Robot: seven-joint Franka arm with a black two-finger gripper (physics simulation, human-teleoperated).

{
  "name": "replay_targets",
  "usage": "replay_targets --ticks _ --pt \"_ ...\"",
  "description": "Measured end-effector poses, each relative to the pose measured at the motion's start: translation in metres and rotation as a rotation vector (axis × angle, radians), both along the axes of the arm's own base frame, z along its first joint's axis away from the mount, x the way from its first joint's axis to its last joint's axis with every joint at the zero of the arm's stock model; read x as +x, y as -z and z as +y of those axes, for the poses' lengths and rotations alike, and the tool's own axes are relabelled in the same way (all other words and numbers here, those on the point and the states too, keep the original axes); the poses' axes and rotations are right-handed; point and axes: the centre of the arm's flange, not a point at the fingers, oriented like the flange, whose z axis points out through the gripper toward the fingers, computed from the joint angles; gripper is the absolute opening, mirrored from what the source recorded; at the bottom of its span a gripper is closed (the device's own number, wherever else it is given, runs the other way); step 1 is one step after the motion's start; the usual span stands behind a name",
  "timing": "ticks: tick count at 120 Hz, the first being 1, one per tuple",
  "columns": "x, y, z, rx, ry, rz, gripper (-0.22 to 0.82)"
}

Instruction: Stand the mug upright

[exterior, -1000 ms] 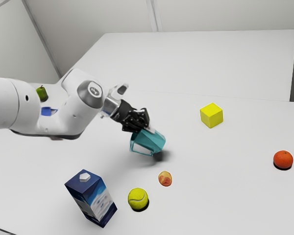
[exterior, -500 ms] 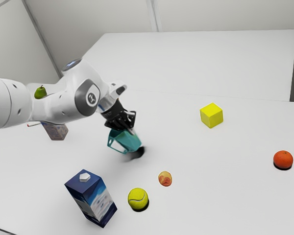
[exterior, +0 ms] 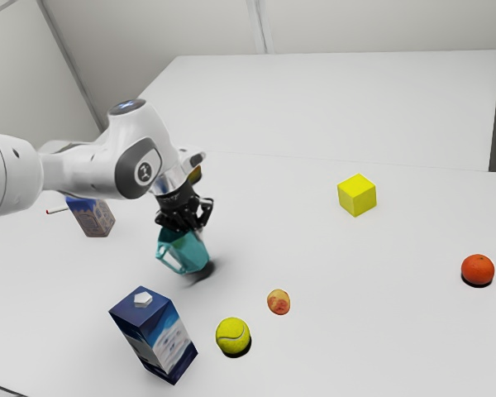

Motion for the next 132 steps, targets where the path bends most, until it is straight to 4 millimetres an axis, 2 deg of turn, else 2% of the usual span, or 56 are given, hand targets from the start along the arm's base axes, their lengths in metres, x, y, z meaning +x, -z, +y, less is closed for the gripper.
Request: replay_targets --ticks 37,64,84,96,113,132 --pt "-0.002 0.008 0.016 0.084 -0.110 0.067 -0.18" --pt "-0.001 0.028 0.012 0.125 -0.159 0.111 -0.18" --pt "-0.001 0.035 0.013 0.138 -0.194 0.127 -0.18" --pt "-0.001 0.036 0.013 0.140 -0.208 0.129 -0.01" --pt "-0.001 0.037 0.012 0.142 -0.224 0.129 0.27" --pt "0.003 0.033 0.012 0.141 -0.238 0.119 0.45"
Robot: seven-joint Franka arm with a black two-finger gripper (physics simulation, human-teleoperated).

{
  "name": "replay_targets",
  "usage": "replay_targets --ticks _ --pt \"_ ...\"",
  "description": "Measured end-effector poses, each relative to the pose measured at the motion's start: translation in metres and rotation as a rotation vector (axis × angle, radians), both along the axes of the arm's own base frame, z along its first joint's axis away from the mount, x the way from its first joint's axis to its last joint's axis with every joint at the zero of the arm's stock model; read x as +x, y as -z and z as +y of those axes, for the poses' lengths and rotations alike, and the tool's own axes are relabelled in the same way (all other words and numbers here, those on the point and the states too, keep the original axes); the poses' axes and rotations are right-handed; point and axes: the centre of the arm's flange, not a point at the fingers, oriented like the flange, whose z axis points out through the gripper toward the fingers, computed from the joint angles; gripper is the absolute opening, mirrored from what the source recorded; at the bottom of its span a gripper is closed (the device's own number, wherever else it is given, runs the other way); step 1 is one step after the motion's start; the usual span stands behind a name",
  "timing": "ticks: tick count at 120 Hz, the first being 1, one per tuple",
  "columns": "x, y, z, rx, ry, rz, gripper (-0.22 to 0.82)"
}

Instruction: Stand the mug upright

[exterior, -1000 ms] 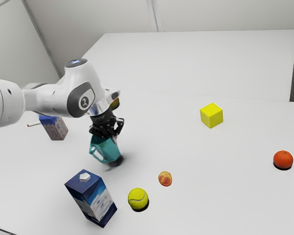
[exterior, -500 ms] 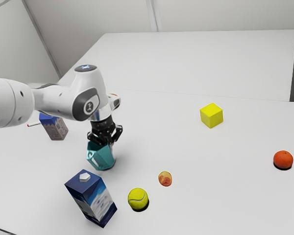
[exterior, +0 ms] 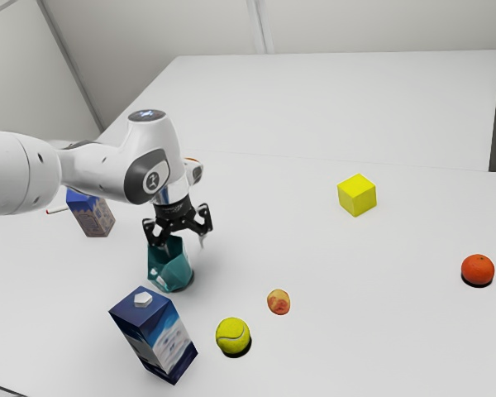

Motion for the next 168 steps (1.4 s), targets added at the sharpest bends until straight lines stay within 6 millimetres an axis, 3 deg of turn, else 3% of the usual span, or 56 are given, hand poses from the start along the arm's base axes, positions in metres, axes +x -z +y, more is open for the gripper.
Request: replay_targets --ticks 30,80,120,146,168 --pt "0.000 -0.005 0.000 -0.004 -0.015 -0.008 0.56" --pt "-0.001 -0.037 -0.003 -0.026 -0.023 -0.027 0.60" --pt "0.007 -0.093 -0.007 -0.033 0.016 -0.069 0.60" --pt "0.024 -0.150 0.000 -0.004 0.108 -0.109 0.60" --pt "0.027 -0.199 0.019 0.034 0.214 -0.125 0.60"
